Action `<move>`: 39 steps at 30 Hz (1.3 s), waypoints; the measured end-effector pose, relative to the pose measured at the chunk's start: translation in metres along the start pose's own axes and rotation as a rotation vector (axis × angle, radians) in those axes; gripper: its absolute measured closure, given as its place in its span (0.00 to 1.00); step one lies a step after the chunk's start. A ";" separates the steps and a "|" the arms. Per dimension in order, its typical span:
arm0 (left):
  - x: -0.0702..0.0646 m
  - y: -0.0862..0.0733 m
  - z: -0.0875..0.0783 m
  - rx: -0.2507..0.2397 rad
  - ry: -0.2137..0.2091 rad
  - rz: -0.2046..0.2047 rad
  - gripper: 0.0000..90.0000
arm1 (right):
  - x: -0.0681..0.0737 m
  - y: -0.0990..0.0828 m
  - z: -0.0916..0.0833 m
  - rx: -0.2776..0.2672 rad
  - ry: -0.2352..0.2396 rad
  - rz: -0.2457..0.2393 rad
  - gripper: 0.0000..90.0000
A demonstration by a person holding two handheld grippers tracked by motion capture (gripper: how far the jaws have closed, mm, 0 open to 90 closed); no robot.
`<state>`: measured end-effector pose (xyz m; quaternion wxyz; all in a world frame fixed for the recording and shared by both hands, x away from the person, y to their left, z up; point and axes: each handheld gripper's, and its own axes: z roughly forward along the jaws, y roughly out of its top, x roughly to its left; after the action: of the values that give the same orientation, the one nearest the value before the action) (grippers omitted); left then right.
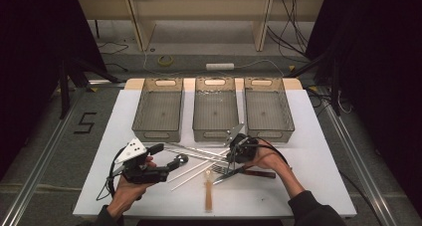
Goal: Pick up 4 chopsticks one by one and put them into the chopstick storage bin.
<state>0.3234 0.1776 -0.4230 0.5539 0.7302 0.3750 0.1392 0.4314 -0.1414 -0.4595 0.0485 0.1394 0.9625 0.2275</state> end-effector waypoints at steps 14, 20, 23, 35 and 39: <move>0.007 0.002 0.016 0.076 -0.003 0.022 0.19 | 0.002 0.002 -0.027 -0.034 0.016 -0.010 0.94; 0.012 0.003 0.029 0.154 0.013 0.061 0.19 | 0.008 0.003 -0.036 -0.047 0.029 -0.025 0.94; 0.011 0.006 0.036 0.193 0.013 0.089 0.19 | 0.012 0.006 -0.040 -0.052 0.038 -0.041 0.94; 0.004 0.011 0.058 0.339 0.024 0.250 0.24 | 0.026 0.015 -0.051 -0.085 0.052 -0.099 0.94; 0.001 0.011 0.062 0.373 0.031 0.286 0.28 | 0.030 0.018 -0.054 -0.089 0.058 -0.110 0.94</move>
<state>0.3667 0.1339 -0.4351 0.3783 0.8633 0.2956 0.1557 0.3989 -0.1401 -0.4045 0.0393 0.0776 0.9586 0.2710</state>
